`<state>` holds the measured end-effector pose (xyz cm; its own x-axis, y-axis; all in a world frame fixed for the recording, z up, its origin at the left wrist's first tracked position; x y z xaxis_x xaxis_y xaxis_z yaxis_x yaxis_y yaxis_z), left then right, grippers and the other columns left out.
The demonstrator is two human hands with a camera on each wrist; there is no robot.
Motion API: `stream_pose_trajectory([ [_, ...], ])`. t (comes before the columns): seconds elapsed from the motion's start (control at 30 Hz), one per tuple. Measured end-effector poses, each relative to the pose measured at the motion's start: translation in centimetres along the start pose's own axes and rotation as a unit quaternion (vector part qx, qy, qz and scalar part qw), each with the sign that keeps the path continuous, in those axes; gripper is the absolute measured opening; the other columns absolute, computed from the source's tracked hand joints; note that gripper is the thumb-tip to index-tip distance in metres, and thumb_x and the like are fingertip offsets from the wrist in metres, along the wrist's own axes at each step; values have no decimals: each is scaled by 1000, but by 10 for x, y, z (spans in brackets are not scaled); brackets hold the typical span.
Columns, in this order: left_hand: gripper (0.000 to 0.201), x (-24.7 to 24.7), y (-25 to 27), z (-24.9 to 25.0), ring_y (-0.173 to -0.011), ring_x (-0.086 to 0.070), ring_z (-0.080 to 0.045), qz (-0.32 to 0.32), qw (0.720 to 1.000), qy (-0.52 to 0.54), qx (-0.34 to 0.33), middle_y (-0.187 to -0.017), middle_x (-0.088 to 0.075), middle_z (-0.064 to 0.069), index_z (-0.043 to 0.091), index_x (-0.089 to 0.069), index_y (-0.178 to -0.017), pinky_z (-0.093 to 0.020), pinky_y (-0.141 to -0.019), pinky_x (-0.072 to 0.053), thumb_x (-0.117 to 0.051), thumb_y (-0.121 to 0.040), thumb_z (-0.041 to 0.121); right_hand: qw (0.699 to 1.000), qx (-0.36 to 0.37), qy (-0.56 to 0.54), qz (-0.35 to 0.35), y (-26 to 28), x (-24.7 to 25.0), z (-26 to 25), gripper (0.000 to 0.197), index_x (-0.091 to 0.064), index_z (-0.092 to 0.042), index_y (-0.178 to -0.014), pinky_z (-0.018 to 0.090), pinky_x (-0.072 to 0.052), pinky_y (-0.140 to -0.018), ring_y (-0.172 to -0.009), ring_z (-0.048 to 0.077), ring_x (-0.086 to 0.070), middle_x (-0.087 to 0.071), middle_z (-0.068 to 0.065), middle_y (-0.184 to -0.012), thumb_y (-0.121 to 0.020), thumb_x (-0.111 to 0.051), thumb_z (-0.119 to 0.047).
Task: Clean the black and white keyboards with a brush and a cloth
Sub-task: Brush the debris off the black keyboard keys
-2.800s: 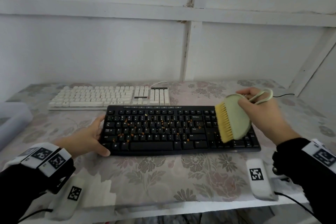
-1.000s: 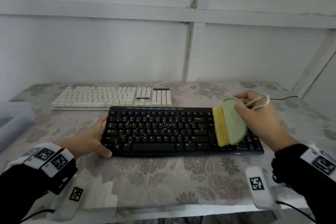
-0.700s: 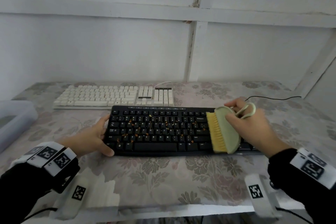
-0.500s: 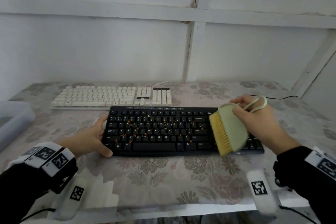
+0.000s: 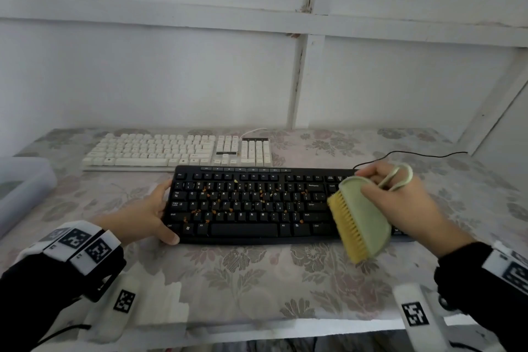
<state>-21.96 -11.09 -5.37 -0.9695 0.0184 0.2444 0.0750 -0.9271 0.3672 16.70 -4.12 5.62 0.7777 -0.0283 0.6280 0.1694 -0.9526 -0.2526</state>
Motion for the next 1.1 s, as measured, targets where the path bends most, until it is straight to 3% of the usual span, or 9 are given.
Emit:
stream_pose_trajectory([
  [0.13,140,1,0,-1,-114,-59,-28,-4,1000,-6,6,-125,-61,-13,36,-12,-149,-44,-93,-50,-78,-37,-14,996,5,-40,85,-24,9,-11,13,-63,-18,-93,20,-43,-55,-68,6,-55,-62,-5,-80,-87,-57,-8],
  [0.37,122,-2,3,3,-115,-58,-28,-7,1000,-9,6,-126,-60,-13,33,-13,-149,-38,-88,-50,-62,-60,-35,999,-1,-13,51,-11,-8,-4,7,-60,-15,-92,7,-39,-44,-63,5,-53,-60,-5,-78,-88,-57,-10],
  [0.43,122,-2,2,2,-114,-59,-28,-9,1000,-5,8,-126,-60,-13,34,-13,-148,-38,-86,-51,-63,-60,-34,999,1,-6,46,4,-8,2,5,-62,-14,-87,13,-41,-49,-62,8,-54,-63,-1,-77,-86,-60,-10],
  [0.5,129,-1,2,2,-113,-60,-28,-10,1000,-4,9,-124,-61,-12,34,-12,-149,-39,-87,-51,-69,-52,-29,1000,-17,-2,26,13,-8,7,8,-63,-18,-84,28,-46,-57,-68,17,-57,-64,2,-78,-85,-61,-10],
  [0.57,133,-1,1,1,-111,-61,-27,-9,1000,-3,8,-123,-62,-12,34,-12,-149,-40,-87,-52,-72,-44,-20,999,-30,-8,19,11,-2,6,11,-63,-20,-82,32,-47,-62,-71,19,-59,-63,1,-78,-84,-61,-9],
  [0.73,133,-2,1,3,-113,-60,-27,-15,1000,7,11,-125,-60,-13,33,-11,-150,-41,-90,-50,-70,-46,-25,997,-5,-36,75,-22,11,-13,11,-64,-18,-91,24,-45,-57,-69,11,-56,-61,-4,-77,-86,-57,-10],
  [0.87,134,-2,2,4,-112,-59,-25,-16,1000,7,11,-125,-60,-12,32,-9,-150,-38,-89,-49,-70,-44,-22,997,3,-25,74,-44,-1,-22,11,-61,-17,-96,6,-37,-45,-65,2,-51,-56,-9,-75,-88,-55,-12],
  [1.1,131,-2,2,3,-110,-62,-26,-11,1000,6,5,-120,-64,-11,37,-14,-146,-38,-84,-52,-70,-43,-20,998,15,-20,66,-51,-12,-26,16,-62,-17,-103,5,-37,-43,-66,1,-52,-56,-10,-77,-89,-54,-14],
])
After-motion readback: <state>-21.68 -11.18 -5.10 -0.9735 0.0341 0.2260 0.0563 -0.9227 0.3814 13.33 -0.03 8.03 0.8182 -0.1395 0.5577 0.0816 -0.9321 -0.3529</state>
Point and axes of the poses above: each hand's wrist, its own y-axis away from the middle knuckle, its own x-axis out of the back of the hand, z = x × y, the point moved 7 cm from there along -y, towards the middle knuckle
